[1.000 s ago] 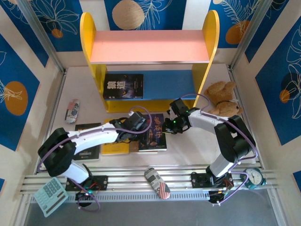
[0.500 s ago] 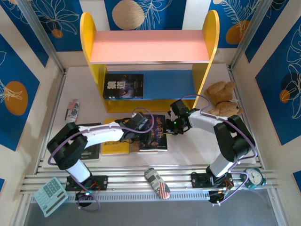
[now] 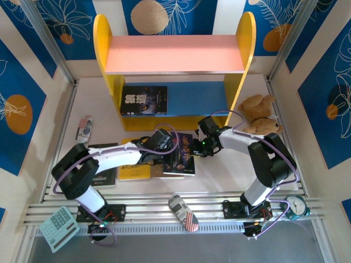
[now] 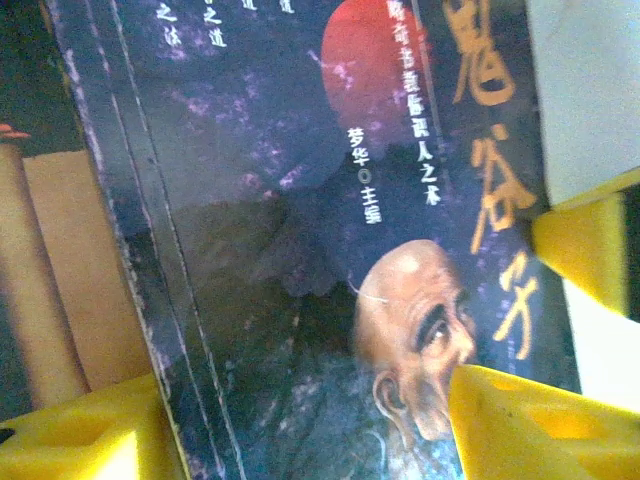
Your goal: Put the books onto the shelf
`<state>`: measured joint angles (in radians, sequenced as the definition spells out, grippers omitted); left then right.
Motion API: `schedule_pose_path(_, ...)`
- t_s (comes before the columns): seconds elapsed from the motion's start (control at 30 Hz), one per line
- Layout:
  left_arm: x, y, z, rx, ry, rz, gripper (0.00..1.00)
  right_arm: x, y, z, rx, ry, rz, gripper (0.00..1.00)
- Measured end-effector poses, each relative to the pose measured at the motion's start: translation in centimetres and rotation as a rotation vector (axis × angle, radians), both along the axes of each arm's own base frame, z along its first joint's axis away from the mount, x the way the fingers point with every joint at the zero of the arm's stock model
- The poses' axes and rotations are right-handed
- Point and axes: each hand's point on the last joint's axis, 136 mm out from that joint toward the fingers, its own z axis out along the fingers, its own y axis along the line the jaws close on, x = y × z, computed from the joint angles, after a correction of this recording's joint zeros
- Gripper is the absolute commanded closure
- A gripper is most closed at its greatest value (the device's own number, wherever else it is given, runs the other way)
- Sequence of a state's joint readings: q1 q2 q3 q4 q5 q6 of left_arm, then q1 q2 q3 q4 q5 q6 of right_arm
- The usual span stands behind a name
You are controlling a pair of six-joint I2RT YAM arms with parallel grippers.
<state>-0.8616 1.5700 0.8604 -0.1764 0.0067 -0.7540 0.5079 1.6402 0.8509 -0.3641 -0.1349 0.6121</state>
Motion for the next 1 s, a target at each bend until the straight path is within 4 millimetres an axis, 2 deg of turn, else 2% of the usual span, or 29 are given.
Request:
schedule_pose_path(0.27,-0.1,-0.7,3.3,-0.093,-0.051,-0.018,0.4,0.2,0.1,0.0,-0.002,-0.009,-0.003,0.69)
schedule_pose_path(0.47,-0.1,-0.6,3.4,-0.092,-0.052,-0.017,0.43,0.2,-0.2,-0.2,-0.02,-0.007,-0.014,0.57)
schedule_pose_path(0.63,0.0,-0.4,3.3,-0.081,-0.054,-0.01,0.46,0.3,-0.1,-0.2,-0.016,-0.007,-0.018,0.43)
schedule_pose_path(0.87,0.0,-0.1,3.0,-0.064,-0.053,-0.004,0.52,0.3,0.2,0.0,0.004,-0.005,-0.017,0.37)
schedule_pose_path(1.0,-0.1,0.4,2.7,-0.041,-0.048,0.002,0.64,0.3,0.3,0.1,0.01,-0.009,-0.016,0.34)
